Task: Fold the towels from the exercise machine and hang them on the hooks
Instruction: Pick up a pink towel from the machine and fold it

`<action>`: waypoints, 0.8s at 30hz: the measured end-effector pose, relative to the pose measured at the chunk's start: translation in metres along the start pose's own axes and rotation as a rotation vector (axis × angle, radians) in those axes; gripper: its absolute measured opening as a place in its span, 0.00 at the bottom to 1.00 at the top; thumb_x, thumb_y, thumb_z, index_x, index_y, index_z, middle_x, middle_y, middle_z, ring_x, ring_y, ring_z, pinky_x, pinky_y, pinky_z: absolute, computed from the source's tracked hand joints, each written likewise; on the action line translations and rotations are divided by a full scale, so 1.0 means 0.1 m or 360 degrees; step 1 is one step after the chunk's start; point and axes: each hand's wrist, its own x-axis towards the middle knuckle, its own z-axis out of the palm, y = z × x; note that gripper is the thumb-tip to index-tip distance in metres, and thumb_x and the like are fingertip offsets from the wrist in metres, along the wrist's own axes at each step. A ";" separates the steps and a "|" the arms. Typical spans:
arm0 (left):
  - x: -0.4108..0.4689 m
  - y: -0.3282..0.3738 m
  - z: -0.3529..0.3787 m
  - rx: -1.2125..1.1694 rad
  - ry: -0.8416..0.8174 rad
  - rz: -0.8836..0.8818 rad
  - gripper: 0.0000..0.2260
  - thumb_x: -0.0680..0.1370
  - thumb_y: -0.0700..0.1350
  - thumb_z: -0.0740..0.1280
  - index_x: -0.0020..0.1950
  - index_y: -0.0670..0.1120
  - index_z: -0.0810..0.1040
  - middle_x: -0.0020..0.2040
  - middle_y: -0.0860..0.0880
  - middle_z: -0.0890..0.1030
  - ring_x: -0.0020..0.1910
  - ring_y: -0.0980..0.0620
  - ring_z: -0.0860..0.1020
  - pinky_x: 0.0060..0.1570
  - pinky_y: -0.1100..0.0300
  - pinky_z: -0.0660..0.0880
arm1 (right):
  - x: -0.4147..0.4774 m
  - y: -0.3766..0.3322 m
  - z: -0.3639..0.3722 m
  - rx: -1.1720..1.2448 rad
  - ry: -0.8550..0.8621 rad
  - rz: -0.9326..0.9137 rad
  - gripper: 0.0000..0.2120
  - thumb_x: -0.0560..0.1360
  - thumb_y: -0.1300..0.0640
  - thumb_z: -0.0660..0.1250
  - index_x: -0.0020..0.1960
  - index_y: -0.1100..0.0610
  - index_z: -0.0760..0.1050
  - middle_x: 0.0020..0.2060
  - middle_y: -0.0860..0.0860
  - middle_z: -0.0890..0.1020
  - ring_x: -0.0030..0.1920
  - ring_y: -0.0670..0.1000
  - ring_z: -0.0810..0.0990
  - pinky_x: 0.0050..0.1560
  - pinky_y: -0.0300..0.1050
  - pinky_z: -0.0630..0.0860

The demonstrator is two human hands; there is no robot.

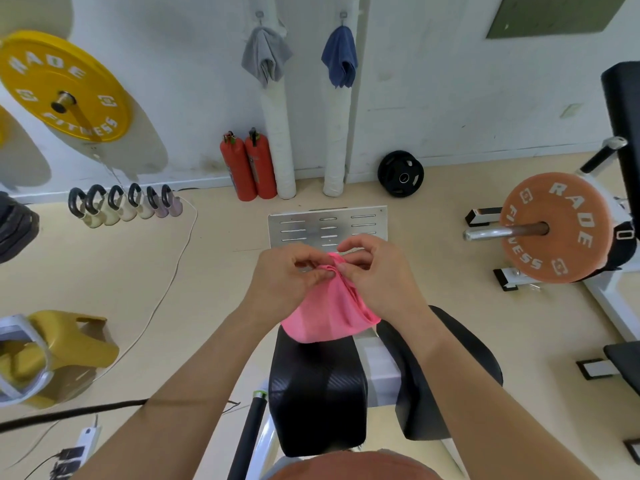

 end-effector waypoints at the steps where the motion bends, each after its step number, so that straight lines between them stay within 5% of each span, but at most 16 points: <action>1: 0.01 0.02 -0.02 0.0017 0.0016 0.0012 0.14 0.66 0.37 0.78 0.39 0.56 0.81 0.36 0.62 0.81 0.39 0.61 0.79 0.45 0.69 0.75 | 0.01 -0.02 0.00 -0.0053 -0.0033 -0.0045 0.07 0.73 0.61 0.71 0.49 0.53 0.77 0.37 0.47 0.86 0.42 0.44 0.84 0.49 0.43 0.79; 4: 0.04 0.06 -0.10 -0.0021 -0.0011 -0.0001 0.15 0.66 0.37 0.77 0.44 0.55 0.81 0.36 0.59 0.81 0.37 0.62 0.78 0.46 0.71 0.74 | 0.03 -0.12 -0.03 -0.0260 -0.0105 -0.0175 0.10 0.74 0.64 0.68 0.48 0.50 0.71 0.34 0.44 0.84 0.40 0.41 0.81 0.43 0.34 0.74; 8: 0.06 0.12 -0.21 0.0036 -0.0167 -0.0052 0.17 0.69 0.37 0.75 0.55 0.50 0.83 0.40 0.57 0.82 0.38 0.65 0.77 0.48 0.72 0.73 | 0.05 -0.23 -0.07 -0.0370 -0.0225 -0.0269 0.13 0.75 0.63 0.66 0.46 0.48 0.65 0.36 0.48 0.84 0.39 0.44 0.80 0.40 0.41 0.75; 12: 0.08 0.20 -0.30 0.0125 -0.0120 -0.0041 0.08 0.69 0.38 0.75 0.46 0.48 0.85 0.38 0.60 0.82 0.37 0.68 0.77 0.43 0.75 0.71 | 0.08 -0.30 -0.09 -0.0428 -0.0278 -0.0386 0.10 0.73 0.63 0.67 0.45 0.51 0.69 0.39 0.48 0.83 0.42 0.46 0.80 0.46 0.46 0.77; 16: 0.11 0.27 -0.41 0.0144 -0.0033 0.0027 0.11 0.69 0.39 0.76 0.39 0.57 0.82 0.33 0.64 0.81 0.37 0.64 0.77 0.42 0.70 0.73 | 0.05 -0.31 -0.25 -0.0478 -0.0363 -0.0524 0.06 0.70 0.63 0.69 0.44 0.52 0.80 0.49 0.45 0.81 0.52 0.42 0.76 0.57 0.35 0.70; 19: 0.13 0.31 -0.51 0.0115 0.0015 0.0018 0.12 0.69 0.39 0.76 0.38 0.57 0.81 0.35 0.59 0.82 0.39 0.58 0.79 0.45 0.64 0.76 | 0.03 -0.27 -0.44 -0.0619 -0.0382 -0.0485 0.07 0.70 0.55 0.72 0.45 0.44 0.80 0.60 0.42 0.74 0.65 0.43 0.68 0.67 0.45 0.64; 24: 0.14 0.39 -0.61 0.0091 0.0026 0.0043 0.14 0.68 0.38 0.76 0.38 0.58 0.81 0.39 0.55 0.83 0.40 0.56 0.80 0.46 0.63 0.77 | 0.07 -0.27 -0.50 -0.0989 -0.0460 -0.0572 0.11 0.70 0.40 0.70 0.51 0.38 0.78 0.63 0.39 0.69 0.68 0.44 0.63 0.68 0.58 0.64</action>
